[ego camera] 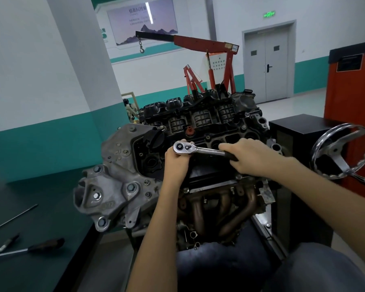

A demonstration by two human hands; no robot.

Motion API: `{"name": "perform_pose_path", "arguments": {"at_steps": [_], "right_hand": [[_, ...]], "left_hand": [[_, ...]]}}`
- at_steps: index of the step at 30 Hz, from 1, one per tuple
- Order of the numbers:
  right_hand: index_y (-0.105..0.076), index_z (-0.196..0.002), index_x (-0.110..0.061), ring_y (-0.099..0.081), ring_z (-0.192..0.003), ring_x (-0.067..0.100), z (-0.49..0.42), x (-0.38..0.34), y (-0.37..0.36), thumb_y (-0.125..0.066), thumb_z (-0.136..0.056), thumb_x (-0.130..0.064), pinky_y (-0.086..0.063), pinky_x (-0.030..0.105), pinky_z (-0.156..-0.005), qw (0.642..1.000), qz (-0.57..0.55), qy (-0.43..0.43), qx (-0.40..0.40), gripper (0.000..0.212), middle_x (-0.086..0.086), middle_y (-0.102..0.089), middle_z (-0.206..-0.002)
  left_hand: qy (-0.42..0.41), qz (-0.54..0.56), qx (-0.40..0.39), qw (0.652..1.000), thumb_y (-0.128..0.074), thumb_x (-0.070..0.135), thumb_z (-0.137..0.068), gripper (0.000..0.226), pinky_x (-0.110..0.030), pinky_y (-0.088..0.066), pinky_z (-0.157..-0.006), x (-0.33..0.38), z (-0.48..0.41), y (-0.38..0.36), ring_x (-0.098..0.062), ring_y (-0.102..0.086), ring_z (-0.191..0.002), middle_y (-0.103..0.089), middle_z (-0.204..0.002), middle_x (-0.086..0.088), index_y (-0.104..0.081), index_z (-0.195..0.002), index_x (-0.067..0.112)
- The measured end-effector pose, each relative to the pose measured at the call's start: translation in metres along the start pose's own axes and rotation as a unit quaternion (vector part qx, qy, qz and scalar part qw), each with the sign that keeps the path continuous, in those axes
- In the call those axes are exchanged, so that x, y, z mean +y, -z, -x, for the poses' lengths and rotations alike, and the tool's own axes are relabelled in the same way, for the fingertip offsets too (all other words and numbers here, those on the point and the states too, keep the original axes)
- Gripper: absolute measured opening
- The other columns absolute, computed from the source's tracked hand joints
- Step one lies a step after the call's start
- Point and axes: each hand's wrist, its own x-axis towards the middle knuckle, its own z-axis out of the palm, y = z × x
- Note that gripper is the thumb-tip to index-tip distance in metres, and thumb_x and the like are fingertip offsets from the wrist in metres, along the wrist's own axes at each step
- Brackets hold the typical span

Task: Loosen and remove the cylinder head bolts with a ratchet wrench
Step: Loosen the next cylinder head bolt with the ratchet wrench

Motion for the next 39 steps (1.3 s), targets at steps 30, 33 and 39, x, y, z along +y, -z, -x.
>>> {"name": "perform_pose_path", "arguments": {"at_steps": [30, 33, 39], "right_hand": [[-0.043, -0.098, -0.017, -0.058, -0.066, 0.029, 0.042, -0.118, -0.083, -0.053, -0.082, -0.007, -0.051, 0.039, -0.060, 0.888, -0.420, -0.173, 0.074, 0.022, 0.009, -0.055, -0.068], [-0.046, -0.102, -0.012, -0.057, -0.063, 0.026, 0.039, -0.129, -0.084, -0.050, -0.082, -0.003, -0.051, 0.039, -0.062, 0.869, -0.460, -0.170, 0.065, 0.023, 0.008, -0.055, -0.068], [-0.051, -0.115, -0.022, -0.050, -0.058, 0.014, 0.027, -0.021, -0.033, -0.059, -0.082, -0.011, -0.037, 0.021, -0.053, 0.978, -0.200, -0.064, -0.016, 0.035, -0.008, -0.041, -0.066]], "left_hand": [[0.005, -0.031, 0.055, 0.998, -0.061, 0.019, -0.094, 0.045, -0.027, -0.025, -0.056, -0.001, 0.004, -0.012, -0.011, -0.026, -0.060, -0.028, -0.062, -0.001, -0.027, -0.063, 0.019], [0.003, -0.023, 0.059, 0.998, -0.061, 0.017, -0.094, 0.048, -0.031, -0.024, -0.059, -0.002, 0.003, -0.011, -0.016, -0.025, -0.064, -0.024, -0.062, 0.000, -0.026, -0.061, 0.021], [-0.004, -0.039, 0.008, 0.999, -0.058, 0.010, -0.091, 0.048, -0.023, -0.034, -0.060, 0.002, -0.002, -0.007, -0.002, -0.040, -0.057, -0.046, -0.052, 0.017, -0.051, -0.050, 0.033]]}}
